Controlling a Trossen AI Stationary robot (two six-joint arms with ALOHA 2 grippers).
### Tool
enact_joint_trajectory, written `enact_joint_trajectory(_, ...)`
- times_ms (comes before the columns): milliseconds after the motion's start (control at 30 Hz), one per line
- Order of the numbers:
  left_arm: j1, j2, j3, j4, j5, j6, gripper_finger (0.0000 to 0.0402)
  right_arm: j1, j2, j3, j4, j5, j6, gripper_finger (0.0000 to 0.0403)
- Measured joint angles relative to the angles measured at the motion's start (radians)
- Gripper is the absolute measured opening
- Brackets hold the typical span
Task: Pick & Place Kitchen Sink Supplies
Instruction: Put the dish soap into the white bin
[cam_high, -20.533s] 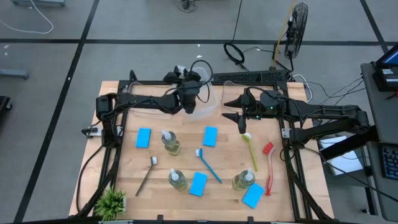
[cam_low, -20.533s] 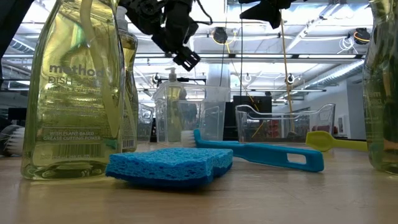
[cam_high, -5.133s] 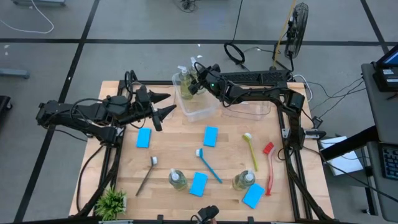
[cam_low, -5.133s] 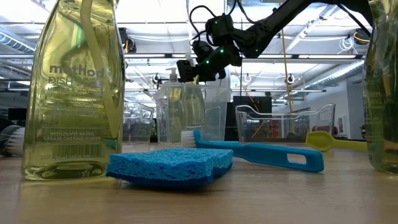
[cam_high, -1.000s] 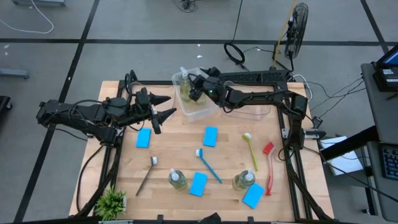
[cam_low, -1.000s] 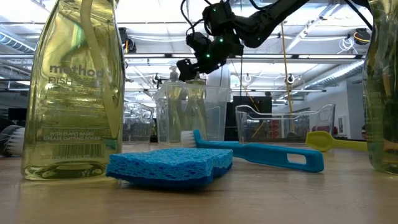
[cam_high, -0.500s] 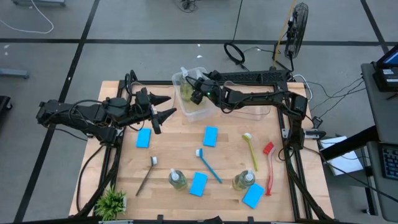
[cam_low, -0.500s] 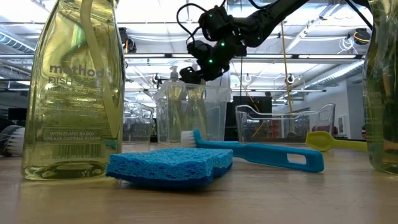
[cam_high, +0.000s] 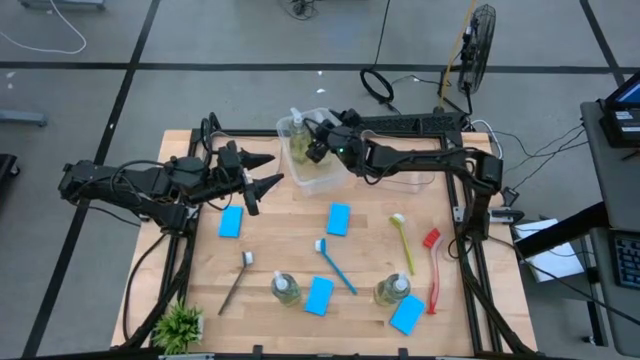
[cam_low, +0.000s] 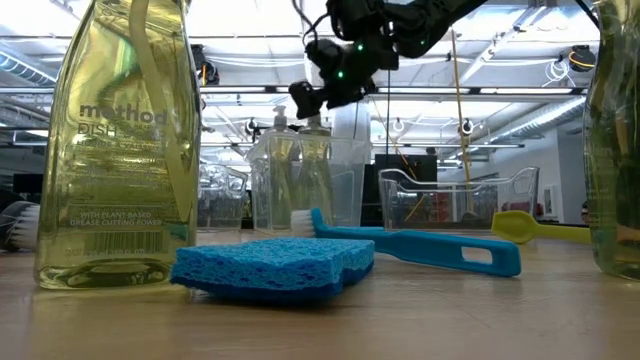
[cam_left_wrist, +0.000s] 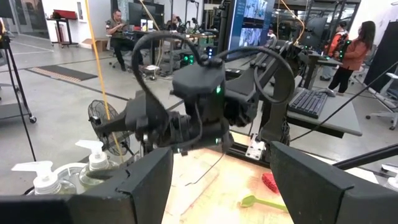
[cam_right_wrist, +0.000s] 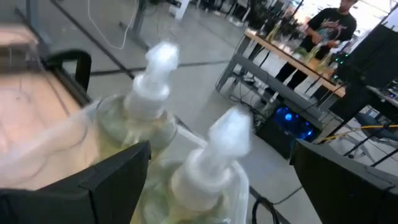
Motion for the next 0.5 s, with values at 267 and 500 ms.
enact_joint_trajectory(267,0.0,0.0,0.0,0.0,0.006,0.0,0.0269,-0.015,-0.037,-0.002,-0.038,-0.033,0.062,0.0347)
enact_joint_trajectory(500,0.0,0.0,0.0,0.0,0.052,-0.001,0.0269,-0.027,-0.038,-0.002,-0.085,-0.084,0.122,0.0319)
